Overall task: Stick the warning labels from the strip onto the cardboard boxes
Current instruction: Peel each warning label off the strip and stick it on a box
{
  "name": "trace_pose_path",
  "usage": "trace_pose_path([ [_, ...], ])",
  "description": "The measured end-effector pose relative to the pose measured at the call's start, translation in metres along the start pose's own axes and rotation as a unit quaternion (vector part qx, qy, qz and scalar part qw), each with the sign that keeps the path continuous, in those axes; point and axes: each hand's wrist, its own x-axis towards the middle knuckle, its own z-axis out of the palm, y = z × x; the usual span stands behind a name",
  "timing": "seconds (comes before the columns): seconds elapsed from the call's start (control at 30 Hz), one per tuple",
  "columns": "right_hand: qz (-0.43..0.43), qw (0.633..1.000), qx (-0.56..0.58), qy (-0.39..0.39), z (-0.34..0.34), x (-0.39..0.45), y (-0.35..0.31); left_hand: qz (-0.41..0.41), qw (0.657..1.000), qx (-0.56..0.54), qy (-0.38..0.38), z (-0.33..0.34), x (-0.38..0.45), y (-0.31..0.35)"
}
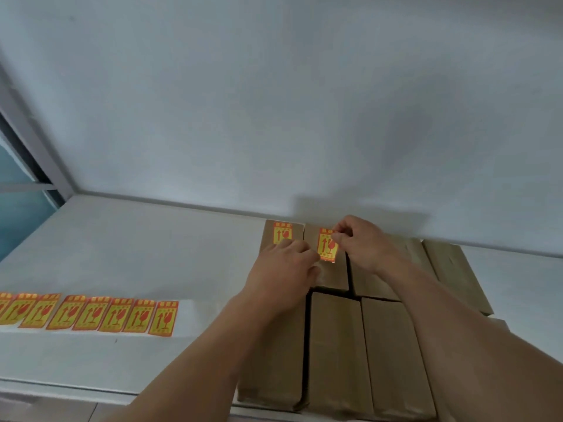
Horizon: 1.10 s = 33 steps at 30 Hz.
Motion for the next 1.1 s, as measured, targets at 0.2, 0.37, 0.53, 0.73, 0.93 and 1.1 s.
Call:
trace_pose_path([
  [0.2,0.008,1.0,0.013,-0.007,0.001,0.015,0.009,0.005,0.998,0.019,-0.057,0.011,0.011,0.008],
  [0.37,0.011,0.999,0.025,-0.027,0.006,0.023,0.012,0.001,0.997,0.008,-0.077,0.011,0.012,0.009],
  [0.53,0.004,0.999,0.013,-0.034,0.013,0.028,0.015,-0.002,0.996,0.008,-0.094,0.008,0.011,0.009],
  [0.73,0.004,1.0,0.006,-0.026,0.017,0.032,0.016,-0.003,0.996,0.006,-0.091,0.01,0.009,0.008],
  [0.93,0.001,1.0,-0.018,-0.022,0.019,0.034,0.016,-0.001,0.997,0.001,-0.082,0.011,0.008,0.009],
  [1.1,0.002,0.999,-0.03,-0.023,0.017,0.037,0.015,0.0,0.997,-0.006,-0.078,0.012,0.007,0.009],
])
